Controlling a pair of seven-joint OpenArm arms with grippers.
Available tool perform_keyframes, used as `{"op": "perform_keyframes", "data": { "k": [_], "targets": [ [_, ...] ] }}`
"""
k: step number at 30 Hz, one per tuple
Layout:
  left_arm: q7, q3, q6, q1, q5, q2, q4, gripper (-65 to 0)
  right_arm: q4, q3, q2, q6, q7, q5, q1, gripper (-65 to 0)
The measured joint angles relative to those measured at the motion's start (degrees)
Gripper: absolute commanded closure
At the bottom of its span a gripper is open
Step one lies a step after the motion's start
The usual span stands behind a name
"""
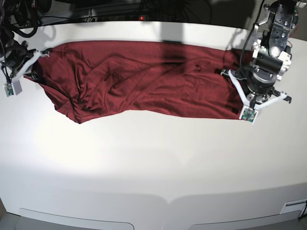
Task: Fold the T-shirt properly
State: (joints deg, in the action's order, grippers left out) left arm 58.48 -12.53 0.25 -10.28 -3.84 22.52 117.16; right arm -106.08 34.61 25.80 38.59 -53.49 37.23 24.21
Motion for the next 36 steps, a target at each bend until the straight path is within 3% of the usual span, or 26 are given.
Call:
{"op": "perform_keyframes", "data": {
  "k": [8, 9, 12, 14, 18, 21, 28, 30, 33, 36],
  "targets": [
    [-0.3, -0.1, 0.0, 0.0, 0.0, -0.7, 0.0, 0.0, 0.0, -8.1, -2.2, 0.9, -0.2, 0.5, -6.0, 0.0],
    [-0.3, -0.1, 0.0, 0.0, 0.0, -0.7, 0.0, 0.0, 0.0, -9.4, -2.1, 1.0, -0.1, 0.9, -7.0, -3.6],
    [-0.3, -0.1, 0.0, 0.0, 0.0, -0.7, 0.0, 0.0, 0.0, -14.5, -2.1, 0.9, 0.2, 1.5, -10.0, -25.0],
    [-0.3, -0.1, 0.0, 0.0, 0.0, -0.7, 0.0, 0.0, 0.0, -18.9, -2.0, 1.0, 1.9, 1.2, -11.8, -29.6],
    [-0.2, -0.1, 0.0, 0.0, 0.0, -0.7, 0.0, 0.0, 0.8, -28.9, -2.0, 0.9, 6.6, -8.6, -14.7, -29.6],
    [-0.2, -0.1, 0.0, 0.0, 0.0, -0.8, 0.0, 0.0, 5.3, -35.5, -2.2, -3.4, 7.0, -12.7, -17.4, -29.5],
    [-0.2, -0.1, 0.0, 0.0, 0.0, -0.8, 0.0, 0.0, 13.7, -40.1, -5.4, -4.8, 6.6, -14.8, -22.1, -29.4],
    [-0.2, -0.1, 0.0, 0.0, 0.0, -0.8, 0.0, 0.0, 14.4, -40.1, -7.0, -4.8, 6.6, -15.1, -22.4, -21.3],
    [-0.2, -0.1, 0.0, 0.0, 0.0, -0.7, 0.0, 0.0, 14.5, -40.3, -8.1, -4.8, 5.6, -15.2, -22.3, -0.4],
    [-0.2, -0.1, 0.0, 0.0, 0.0, -0.8, 0.0, 0.0, 14.5, -40.2, -8.0, -4.8, 3.6, -17.0, -22.3, 0.0]
  ]
}}
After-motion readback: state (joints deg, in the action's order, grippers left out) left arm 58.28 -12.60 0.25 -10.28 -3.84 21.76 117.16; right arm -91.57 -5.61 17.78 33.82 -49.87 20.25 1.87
